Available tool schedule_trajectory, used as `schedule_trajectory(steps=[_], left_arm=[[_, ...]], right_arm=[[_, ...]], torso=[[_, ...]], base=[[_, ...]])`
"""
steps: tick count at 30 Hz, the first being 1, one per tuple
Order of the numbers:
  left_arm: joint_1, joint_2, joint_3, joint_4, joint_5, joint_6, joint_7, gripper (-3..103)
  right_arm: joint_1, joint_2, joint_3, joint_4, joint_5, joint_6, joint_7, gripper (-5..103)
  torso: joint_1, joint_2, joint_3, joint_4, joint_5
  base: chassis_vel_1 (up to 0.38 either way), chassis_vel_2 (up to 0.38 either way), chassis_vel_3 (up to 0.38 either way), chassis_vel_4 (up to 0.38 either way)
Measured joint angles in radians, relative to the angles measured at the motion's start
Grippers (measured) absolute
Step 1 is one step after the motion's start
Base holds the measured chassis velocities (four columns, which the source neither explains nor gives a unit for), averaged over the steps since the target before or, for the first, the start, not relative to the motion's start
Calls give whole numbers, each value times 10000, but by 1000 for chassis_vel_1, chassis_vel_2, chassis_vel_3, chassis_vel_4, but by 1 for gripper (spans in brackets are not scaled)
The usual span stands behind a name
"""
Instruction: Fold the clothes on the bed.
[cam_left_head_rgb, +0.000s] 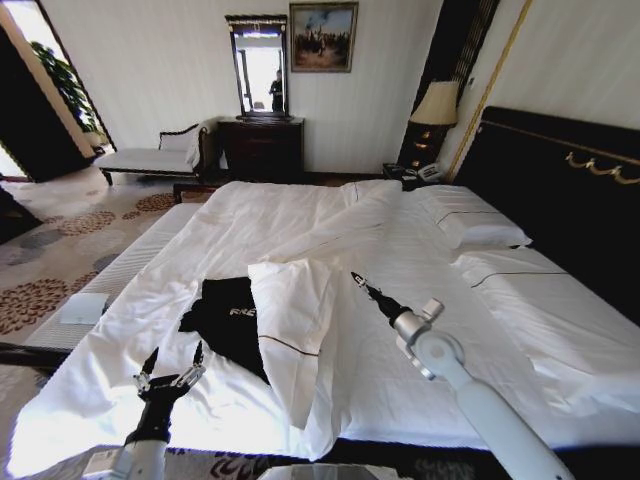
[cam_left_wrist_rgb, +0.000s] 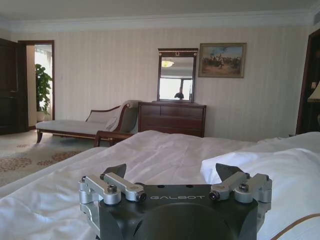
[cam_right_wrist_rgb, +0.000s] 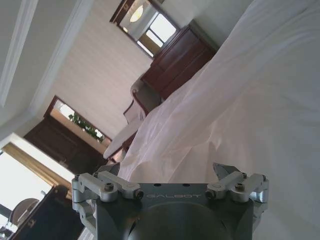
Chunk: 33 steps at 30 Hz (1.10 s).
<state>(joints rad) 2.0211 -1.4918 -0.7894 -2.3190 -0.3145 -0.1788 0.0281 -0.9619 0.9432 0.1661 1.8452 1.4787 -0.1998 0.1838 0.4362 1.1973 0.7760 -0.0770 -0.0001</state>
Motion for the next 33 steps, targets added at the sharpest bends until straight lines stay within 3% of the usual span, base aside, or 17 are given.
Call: schedule_trajectory(steps=[8, 18, 28, 33], left_arm=[[-27, 52, -286, 229, 36, -41, -10, 100], [-112, 148, -592, 623, -273, -171, -19, 100], [-299, 147, -554, 900, -276, -174, -56, 100], [-302, 156, -559, 944, -293, -201, -60, 100]], right_arm=[[2395, 598, -1665, -2012, -90, -448, 107, 100], [3772, 1844, -2652, -3939, -224, -888, 455, 100], [4148, 2847, -3021, -3957, -180, -826, 515, 100], [4165, 2944, -3152, -3809, -254, -734, 512, 100]], torso=[[0, 0, 0, 1, -1], [-1, 1, -2, 0, -2], [-2, 1, -2, 0, -1], [-1, 1, -2, 0, -1]], base=[[0, 0, 0, 0], [0, 0, 0, 0], [0, 0, 0, 0], [0, 0, 0, 0]])
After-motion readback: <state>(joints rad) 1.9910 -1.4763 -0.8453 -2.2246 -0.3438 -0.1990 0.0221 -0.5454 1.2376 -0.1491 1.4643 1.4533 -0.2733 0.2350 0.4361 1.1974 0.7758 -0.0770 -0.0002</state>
